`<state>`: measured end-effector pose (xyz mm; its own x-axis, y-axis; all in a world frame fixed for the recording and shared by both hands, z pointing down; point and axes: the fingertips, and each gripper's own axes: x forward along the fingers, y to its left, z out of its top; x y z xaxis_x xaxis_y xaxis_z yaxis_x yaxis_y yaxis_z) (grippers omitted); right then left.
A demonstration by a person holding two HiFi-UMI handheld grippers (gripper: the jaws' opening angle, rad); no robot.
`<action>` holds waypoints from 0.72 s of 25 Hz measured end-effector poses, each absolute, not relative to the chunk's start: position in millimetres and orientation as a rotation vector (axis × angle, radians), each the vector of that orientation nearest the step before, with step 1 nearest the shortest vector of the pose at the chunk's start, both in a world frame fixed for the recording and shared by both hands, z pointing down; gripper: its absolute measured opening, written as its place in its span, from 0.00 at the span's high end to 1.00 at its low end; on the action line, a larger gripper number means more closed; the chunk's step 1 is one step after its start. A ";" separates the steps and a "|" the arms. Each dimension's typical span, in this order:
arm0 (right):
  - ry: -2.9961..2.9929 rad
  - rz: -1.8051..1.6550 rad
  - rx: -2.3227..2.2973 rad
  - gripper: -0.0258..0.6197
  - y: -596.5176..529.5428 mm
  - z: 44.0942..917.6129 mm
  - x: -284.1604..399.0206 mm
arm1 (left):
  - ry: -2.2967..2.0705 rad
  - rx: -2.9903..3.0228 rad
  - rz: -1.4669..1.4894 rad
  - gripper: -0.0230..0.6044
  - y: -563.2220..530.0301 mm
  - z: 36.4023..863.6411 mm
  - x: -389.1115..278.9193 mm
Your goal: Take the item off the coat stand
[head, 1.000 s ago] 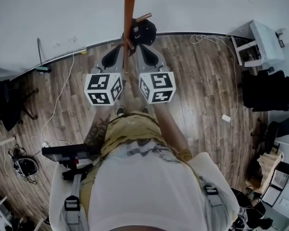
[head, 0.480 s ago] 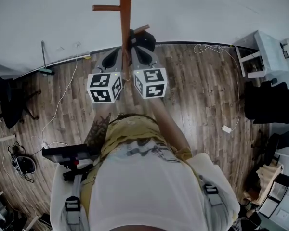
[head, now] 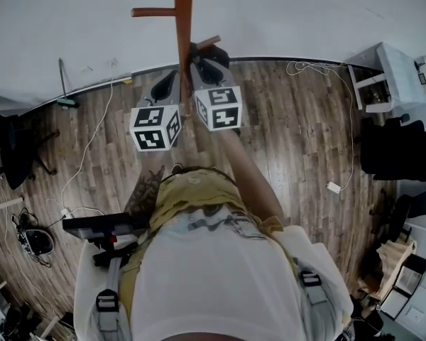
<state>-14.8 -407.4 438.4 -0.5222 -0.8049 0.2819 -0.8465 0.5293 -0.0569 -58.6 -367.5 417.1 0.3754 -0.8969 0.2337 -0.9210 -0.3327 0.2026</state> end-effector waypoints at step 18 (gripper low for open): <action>-2.457 0.261 1.369 0.82 -428.8 453.4 -10.3 | -1.611 2.314 0.122 0.96 -370.2 420.9 -65.9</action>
